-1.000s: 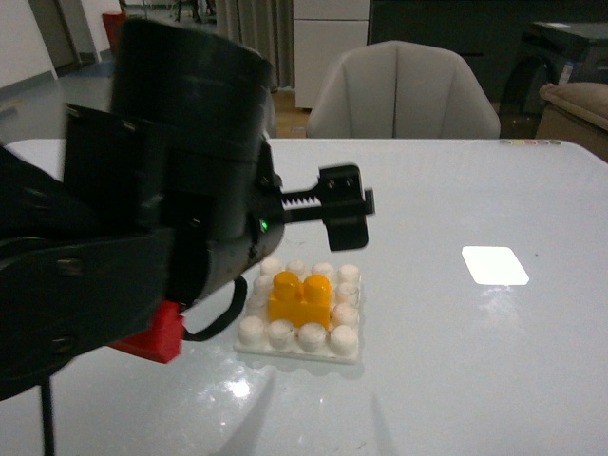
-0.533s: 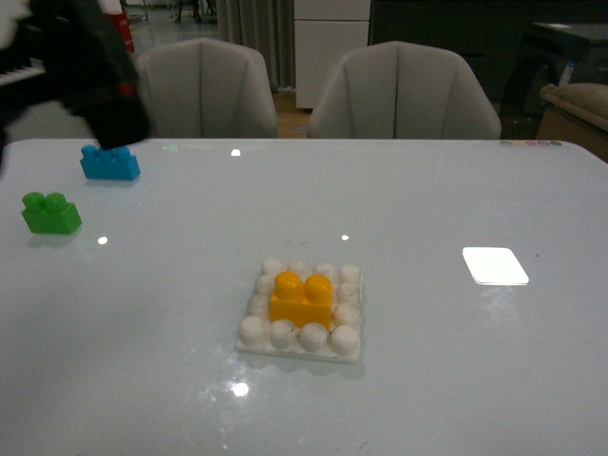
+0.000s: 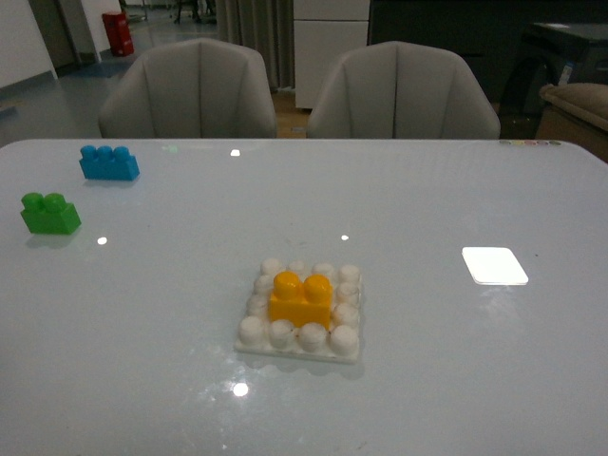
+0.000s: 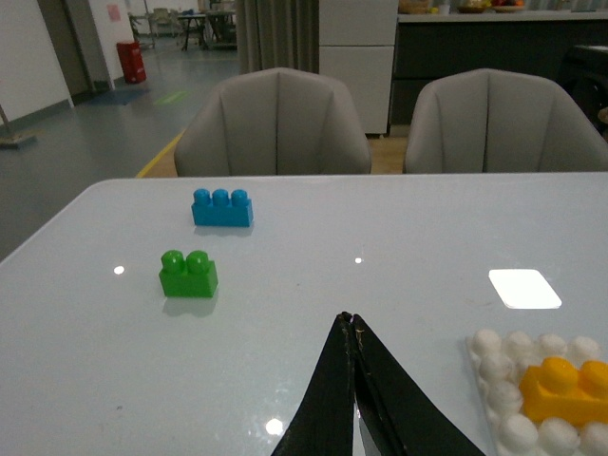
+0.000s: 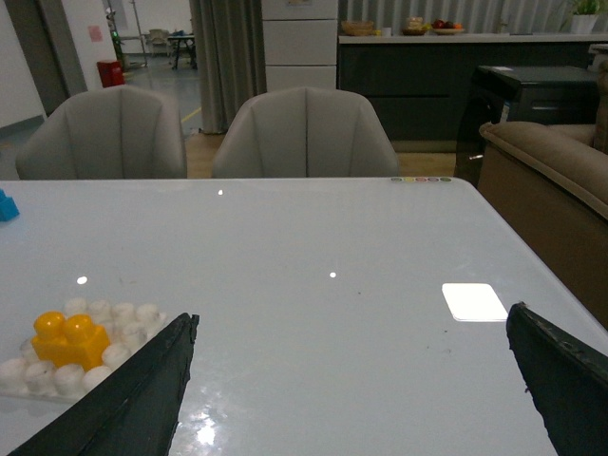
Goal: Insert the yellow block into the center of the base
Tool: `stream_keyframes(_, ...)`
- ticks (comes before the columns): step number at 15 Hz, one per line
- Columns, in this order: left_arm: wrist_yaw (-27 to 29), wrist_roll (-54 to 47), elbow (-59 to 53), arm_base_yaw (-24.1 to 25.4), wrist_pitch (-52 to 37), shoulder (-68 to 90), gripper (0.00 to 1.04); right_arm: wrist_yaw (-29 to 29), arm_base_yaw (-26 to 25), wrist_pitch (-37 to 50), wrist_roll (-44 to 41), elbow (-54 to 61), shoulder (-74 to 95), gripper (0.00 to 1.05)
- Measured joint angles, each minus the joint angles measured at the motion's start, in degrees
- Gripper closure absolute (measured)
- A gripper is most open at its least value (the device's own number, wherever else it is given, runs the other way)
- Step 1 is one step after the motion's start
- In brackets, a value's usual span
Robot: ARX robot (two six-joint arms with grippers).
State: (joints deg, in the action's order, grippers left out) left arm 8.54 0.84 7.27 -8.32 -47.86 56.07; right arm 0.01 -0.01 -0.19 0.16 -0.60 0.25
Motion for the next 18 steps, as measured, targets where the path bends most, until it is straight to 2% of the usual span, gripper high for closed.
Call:
stream_keyframes(2, -1.66, 0.00, -2.05, 1.77, 3.10, -5.38, 1.03, 0.00, 0.00, 0.00, 0.00, 0.00, 0.00, 0.06)
stream_keyframes(3, -2.51, 0.00, -4.07, 2.49, -0.79, -5.88, 1.03, 0.00, 0.00, 0.00, 0.00, 0.00, 0.00, 0.06)
stream_keyframes(4, -3.26, -0.02, -5.09, 3.04, 1.70, -7.17, 1.03, 0.00, 0.00, -0.02, 0.00, 0.00, 0.00, 0.06)
stream_keyframes(5, -6.97, -0.04, -6.47, 5.86, 5.07, -9.86, 1.03, 0.00, 0.00, 0.00, 0.00, 0.00, 0.00, 0.06)
stream_keyframes(6, -7.67, -0.02, -6.60, 8.41, 7.08, -13.29, 1.03, 0.00, 0.00, -0.02, 0.00, 0.00, 0.00, 0.06)
stream_keyframes(16, -8.52, -0.04, -6.64, 8.15, 30.42, -38.69, 1.03, 0.00, 0.00, 0.00, 0.00, 0.00, 0.00, 0.06)
stream_keyframes(18, -8.52, -0.02, -6.64, 8.15, 32.59, -40.94, 1.03, 0.00, 0.00, 0.00, 0.00, 0.00, 0.00, 0.06)
